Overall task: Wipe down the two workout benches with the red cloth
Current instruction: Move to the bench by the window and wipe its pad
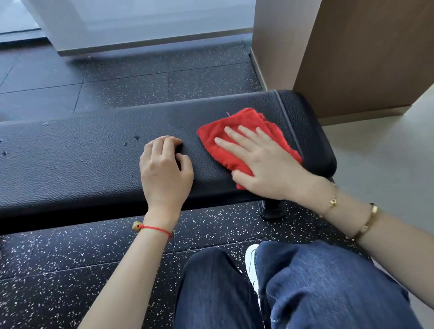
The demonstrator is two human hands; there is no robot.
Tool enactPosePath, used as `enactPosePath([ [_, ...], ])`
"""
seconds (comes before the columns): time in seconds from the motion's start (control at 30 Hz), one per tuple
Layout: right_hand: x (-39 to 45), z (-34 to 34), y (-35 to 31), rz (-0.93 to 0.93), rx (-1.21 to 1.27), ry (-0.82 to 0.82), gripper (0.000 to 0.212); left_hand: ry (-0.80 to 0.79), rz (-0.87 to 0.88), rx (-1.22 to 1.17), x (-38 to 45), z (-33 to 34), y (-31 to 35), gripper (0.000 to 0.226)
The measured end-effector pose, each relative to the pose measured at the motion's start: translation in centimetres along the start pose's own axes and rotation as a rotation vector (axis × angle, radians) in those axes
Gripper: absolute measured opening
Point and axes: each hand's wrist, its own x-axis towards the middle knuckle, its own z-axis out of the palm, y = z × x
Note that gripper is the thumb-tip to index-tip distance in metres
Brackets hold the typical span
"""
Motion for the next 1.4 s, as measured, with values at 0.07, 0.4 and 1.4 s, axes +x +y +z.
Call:
enactPosePath([
  [0.07, -0.4, -0.4, 1.9, 0.083, 0.034, 0.017, 0.068, -0.003, 0.005, 0.001, 0.0, 0.0, 0.0, 0.025],
  [0.4, 4.9, -0.7, 1.6, 0.212, 0.010, -0.049, 0.064, -0.004, 0.005, 0.012, -0.2, 0.1, 0.2, 0.024],
  [1.4, 2.6, -2.1, 9.5, 0.356, 0.014, 0.011, 0.064, 0.033, 0.025, 0.002, 0.1, 0.3, -0.5, 0.023],
])
